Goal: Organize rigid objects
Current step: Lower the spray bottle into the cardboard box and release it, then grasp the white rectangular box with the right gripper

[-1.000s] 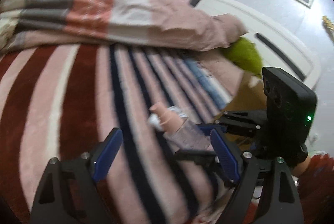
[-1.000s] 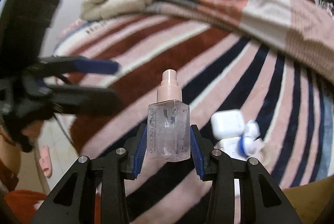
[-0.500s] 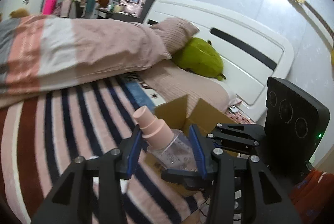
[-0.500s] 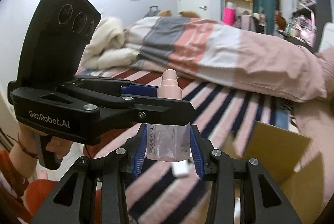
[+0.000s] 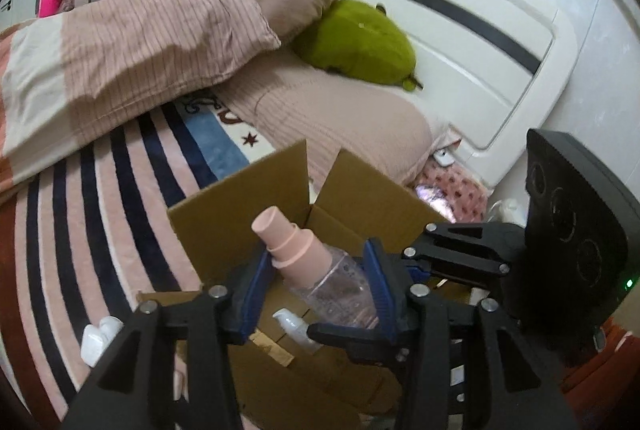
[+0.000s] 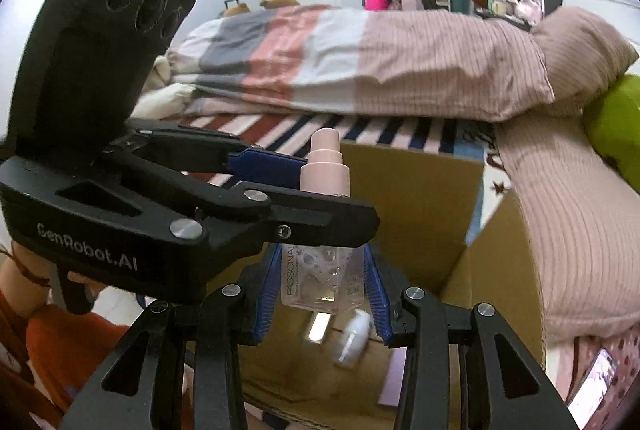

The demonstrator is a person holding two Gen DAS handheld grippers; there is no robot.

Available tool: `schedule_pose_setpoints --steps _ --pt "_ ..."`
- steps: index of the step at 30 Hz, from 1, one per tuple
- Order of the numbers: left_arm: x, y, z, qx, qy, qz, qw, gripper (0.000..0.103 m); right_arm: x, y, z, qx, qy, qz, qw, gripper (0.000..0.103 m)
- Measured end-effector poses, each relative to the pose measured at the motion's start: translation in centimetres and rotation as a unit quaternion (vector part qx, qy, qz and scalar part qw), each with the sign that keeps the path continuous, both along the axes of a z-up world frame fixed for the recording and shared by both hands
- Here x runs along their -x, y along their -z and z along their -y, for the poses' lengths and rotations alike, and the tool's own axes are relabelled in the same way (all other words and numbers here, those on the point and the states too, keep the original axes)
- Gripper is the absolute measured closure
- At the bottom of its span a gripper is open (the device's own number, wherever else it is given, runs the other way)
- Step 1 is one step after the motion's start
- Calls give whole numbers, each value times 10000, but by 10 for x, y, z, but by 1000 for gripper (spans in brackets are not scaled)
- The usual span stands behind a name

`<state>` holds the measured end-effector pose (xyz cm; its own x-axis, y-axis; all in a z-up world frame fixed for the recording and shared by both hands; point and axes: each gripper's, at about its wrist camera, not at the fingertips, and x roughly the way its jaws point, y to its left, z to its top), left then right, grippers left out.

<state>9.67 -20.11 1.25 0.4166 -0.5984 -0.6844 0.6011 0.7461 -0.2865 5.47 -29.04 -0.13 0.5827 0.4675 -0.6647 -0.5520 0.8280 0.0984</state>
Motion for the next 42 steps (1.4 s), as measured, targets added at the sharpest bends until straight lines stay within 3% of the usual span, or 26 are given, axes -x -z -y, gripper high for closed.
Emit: schedule_pose_setpoints --steps 1,3,5,16,22,26,34,39,42 --pt "1 1 1 -95 9 41 9999 30 1 2 2 68 11 -19 10000 68" --pt "6 -3 -2 -227 -90 302 9992 17 1 5 3 182 98 -26 9998 64" --pt "10 -7 -8 -292 -103 431 9986 17 2 5 4 166 114 -21 9998 55" --pt "34 -24 -94 -44 -781 675 9946 17 16 -13 -24 233 -25 212 9995 55" --pt "54 -20 -159 -39 -1335 843 9875 17 29 -25 -77 231 -504 333 9979 54" --pt "66 -3 -210 18 -1779 845 9804 17 33 -23 -124 328 -1006 243 9941 55" --pt "76 49 -269 5 -2149 703 9741 17 30 29 -196 724 -1542 -379 9847 54" --pt "77 83 -288 68 -2126 654 9749 17 13 76 -211 1123 -1256 -718 9831 54" --pt "74 100 -294 55 -2083 586 9763 17 -2 103 -211 1398 -939 -809 9824 49"
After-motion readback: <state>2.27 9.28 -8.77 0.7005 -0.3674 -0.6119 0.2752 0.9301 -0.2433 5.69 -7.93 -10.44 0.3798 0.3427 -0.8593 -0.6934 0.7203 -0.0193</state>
